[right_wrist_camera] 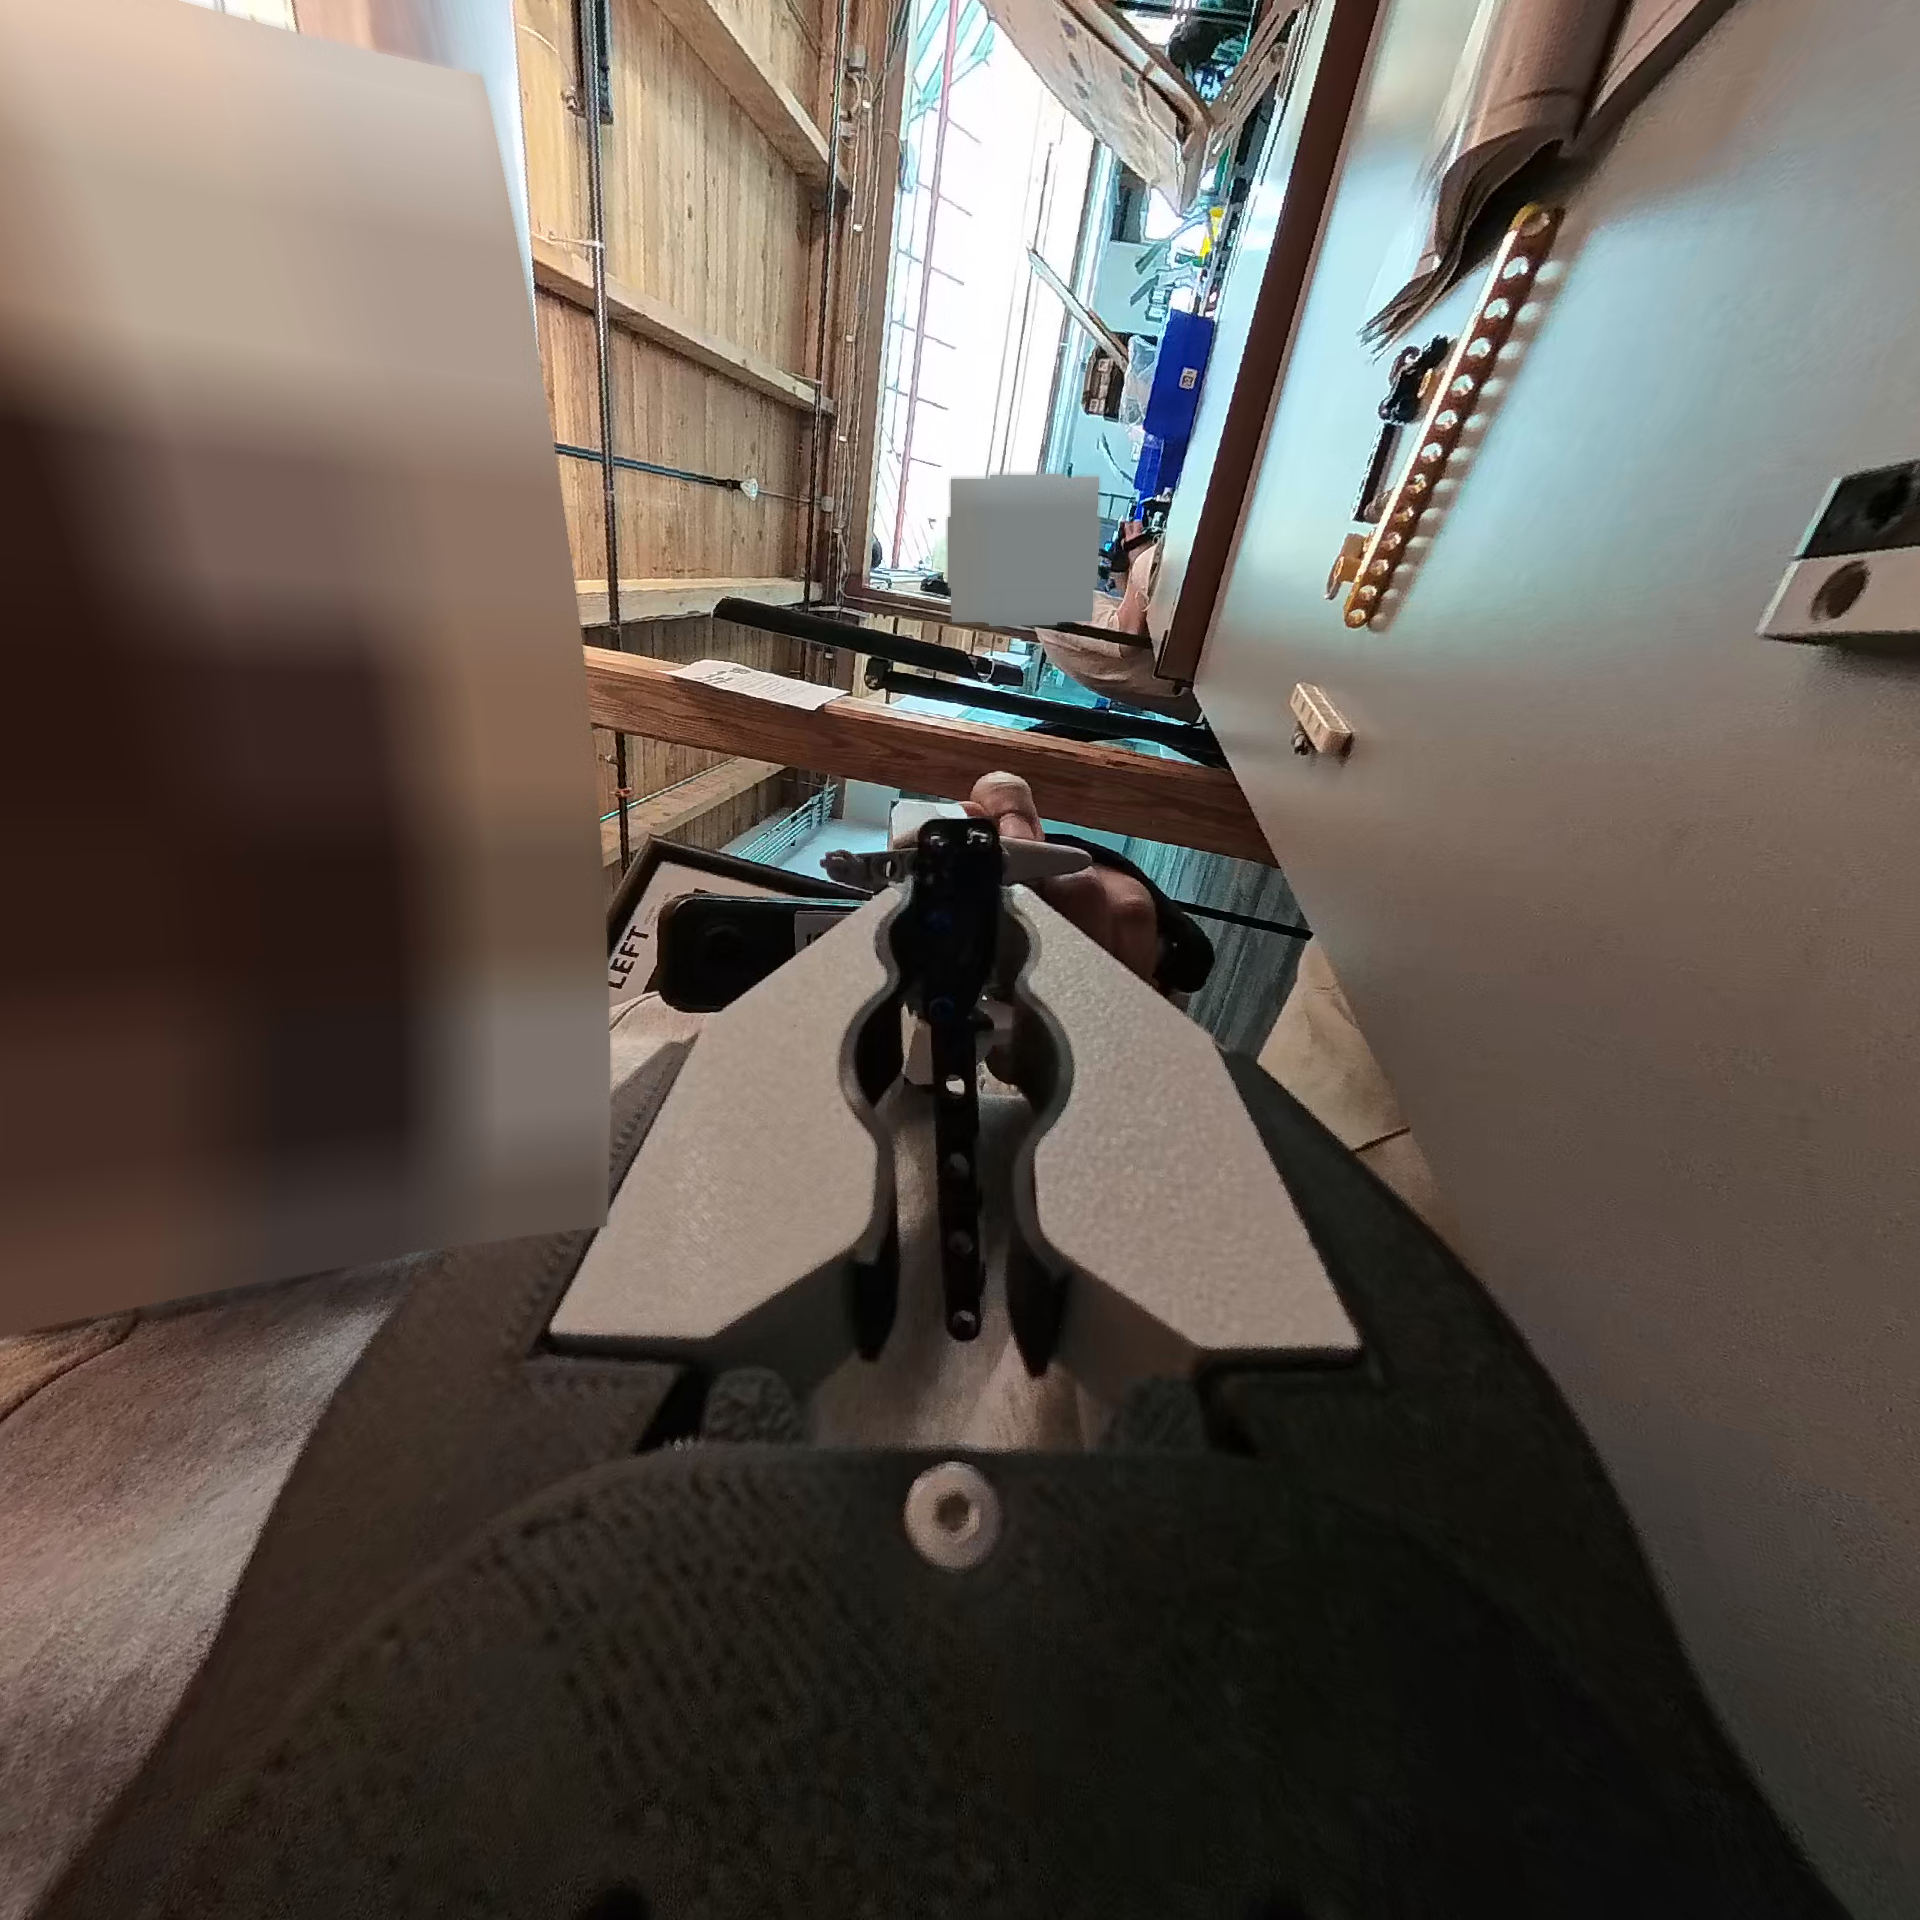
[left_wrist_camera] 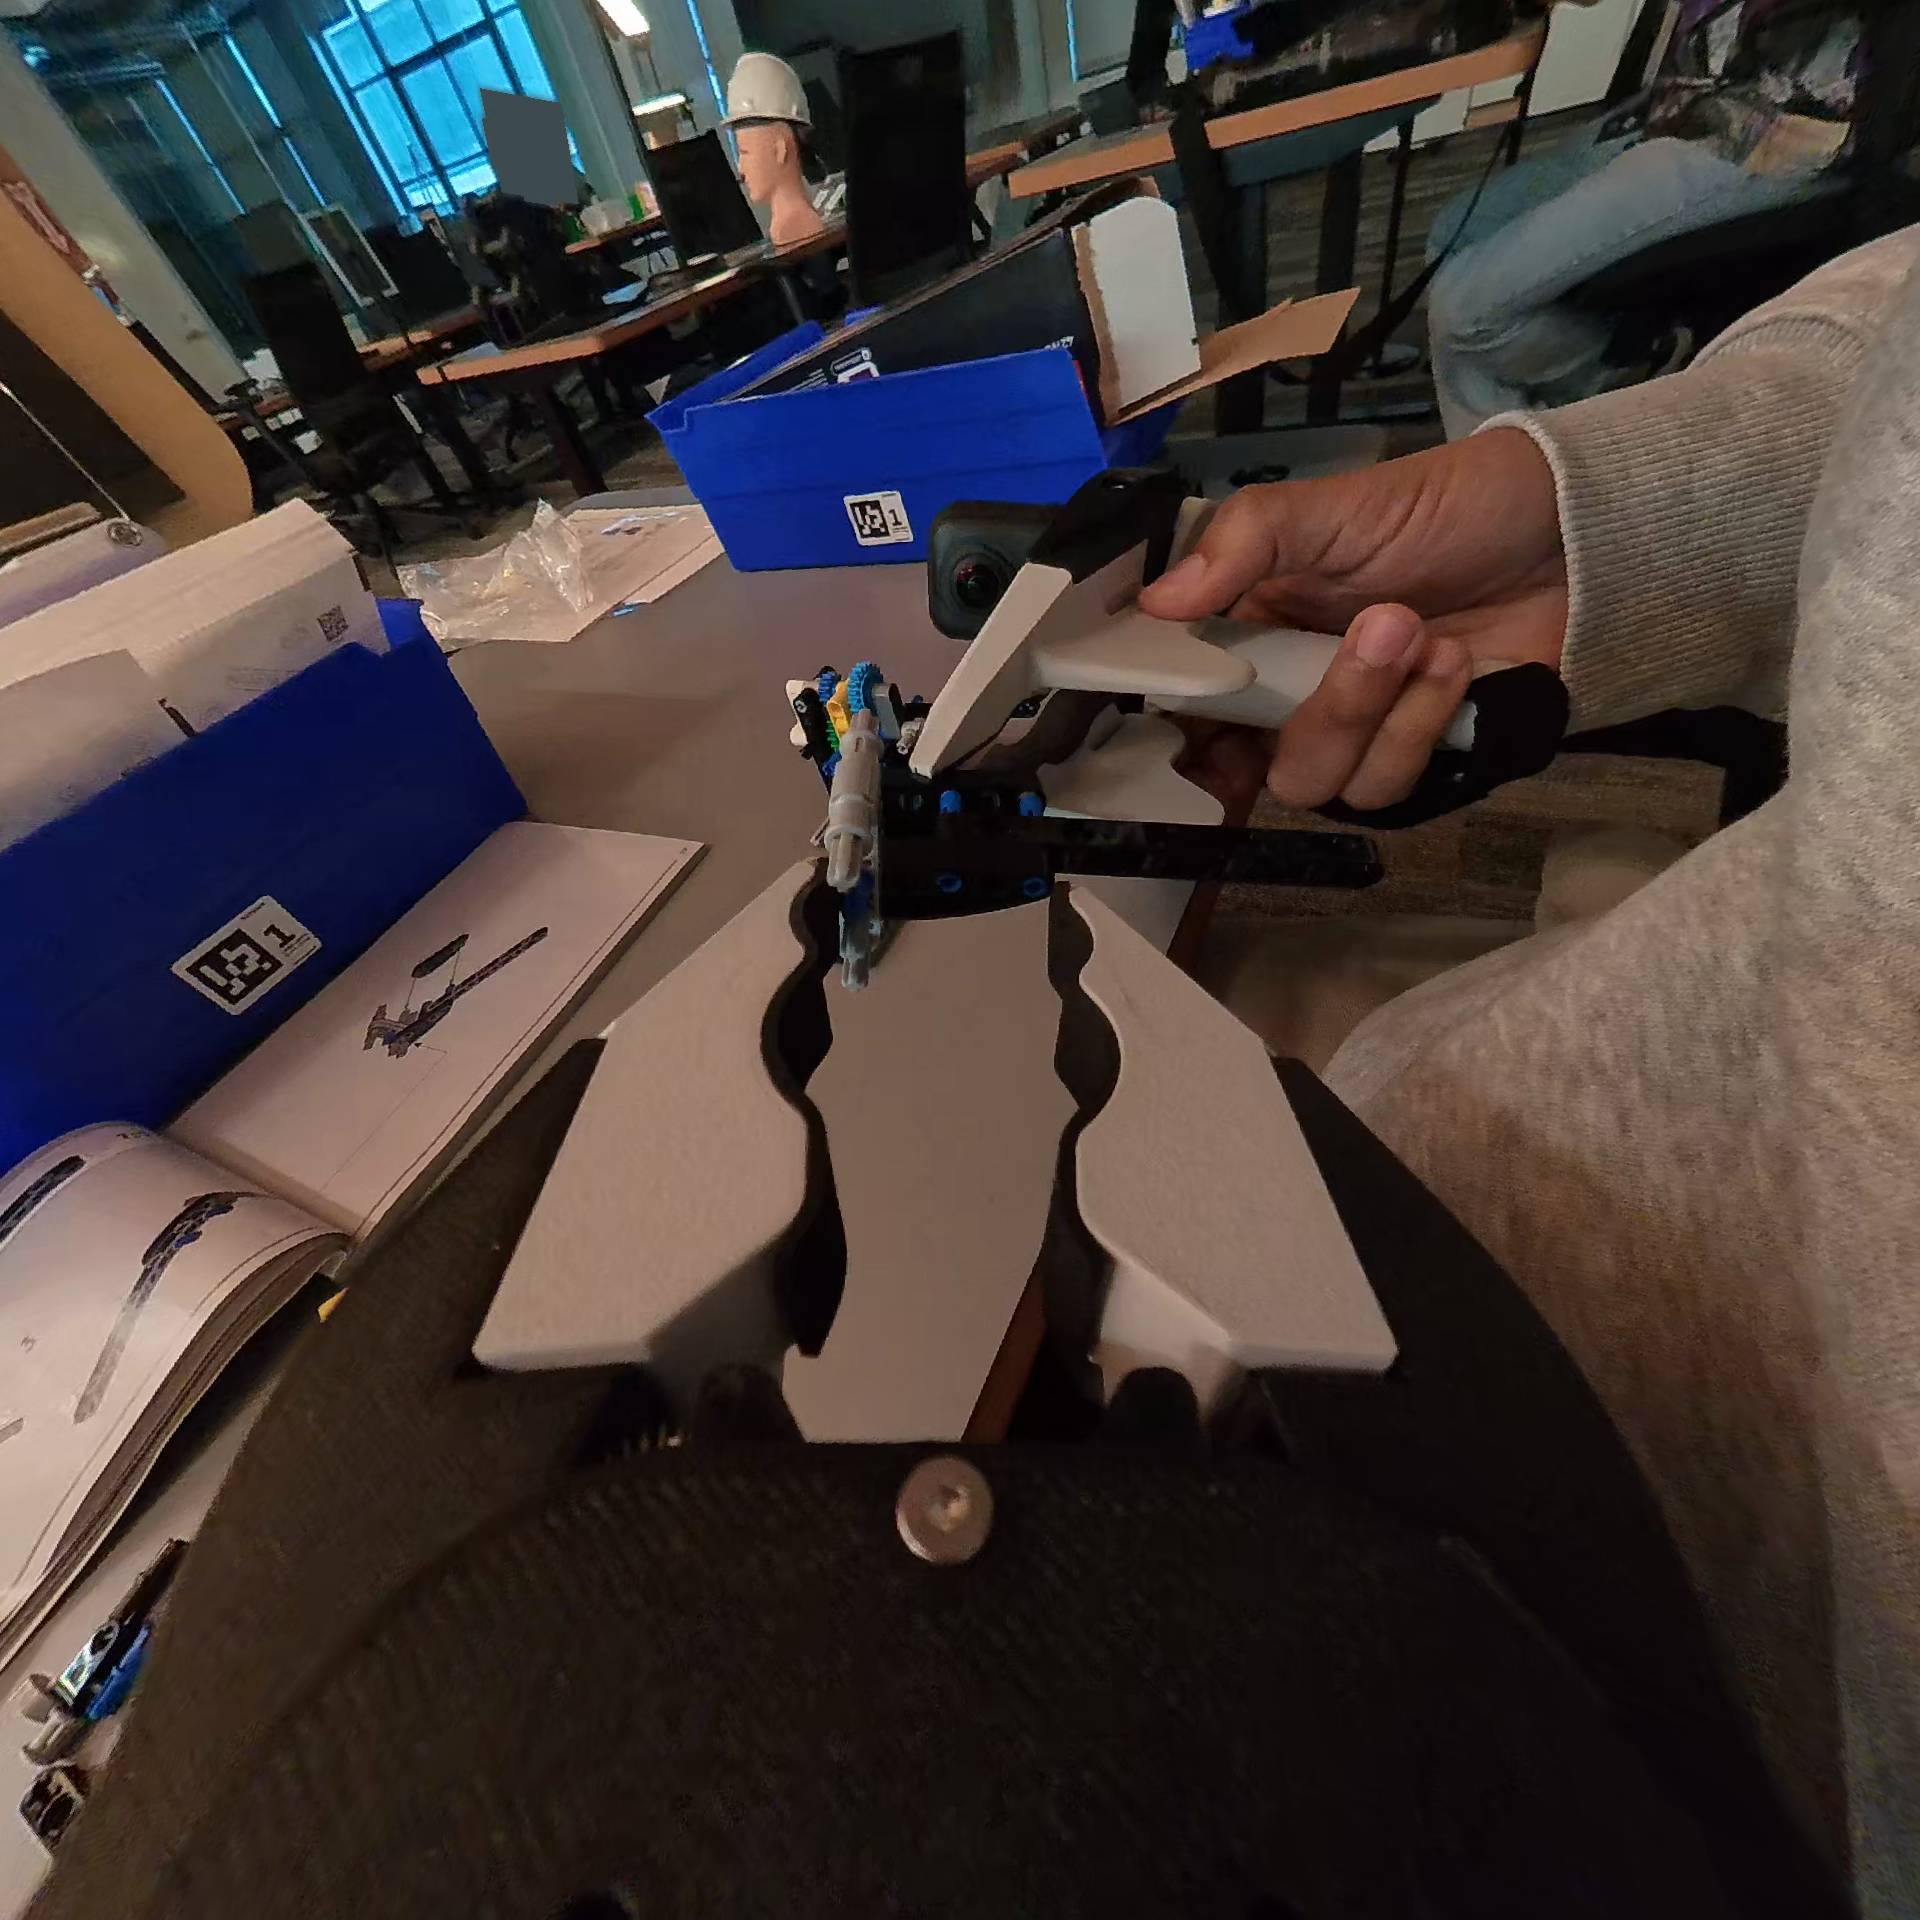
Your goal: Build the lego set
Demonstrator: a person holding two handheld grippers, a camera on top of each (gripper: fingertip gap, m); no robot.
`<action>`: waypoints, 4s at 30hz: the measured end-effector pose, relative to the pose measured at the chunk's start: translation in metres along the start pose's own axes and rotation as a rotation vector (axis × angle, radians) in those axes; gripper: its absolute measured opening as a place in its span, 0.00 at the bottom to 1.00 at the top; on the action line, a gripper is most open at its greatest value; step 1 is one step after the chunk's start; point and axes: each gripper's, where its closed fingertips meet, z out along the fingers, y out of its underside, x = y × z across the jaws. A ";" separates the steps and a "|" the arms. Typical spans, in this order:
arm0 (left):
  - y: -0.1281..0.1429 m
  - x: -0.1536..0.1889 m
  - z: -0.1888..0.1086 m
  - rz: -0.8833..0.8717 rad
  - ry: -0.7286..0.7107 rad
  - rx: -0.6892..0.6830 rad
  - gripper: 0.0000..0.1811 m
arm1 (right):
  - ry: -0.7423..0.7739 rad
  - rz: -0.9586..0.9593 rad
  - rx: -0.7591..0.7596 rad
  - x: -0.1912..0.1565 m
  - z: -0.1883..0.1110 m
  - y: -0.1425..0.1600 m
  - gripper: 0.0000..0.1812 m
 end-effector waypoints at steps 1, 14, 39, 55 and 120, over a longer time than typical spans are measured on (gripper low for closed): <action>0.000 0.000 0.000 0.000 -0.001 -0.002 0.21 | 0.001 0.000 0.000 0.000 0.000 0.000 0.07; 0.009 0.001 0.004 -0.015 0.006 -0.045 0.21 | 0.084 -0.063 -0.008 0.007 -0.003 -0.001 0.07; 0.041 0.034 -0.009 -0.131 -0.031 -0.214 0.21 | 0.176 0.113 -0.024 0.038 -0.008 0.037 0.07; 0.048 0.054 -0.026 -0.239 0.019 -0.306 0.20 | 0.252 0.133 0.083 0.051 -0.006 0.065 0.07; 0.027 0.082 -0.081 -0.543 0.561 -0.099 0.13 | 0.081 0.237 -0.213 0.026 0.017 0.106 0.07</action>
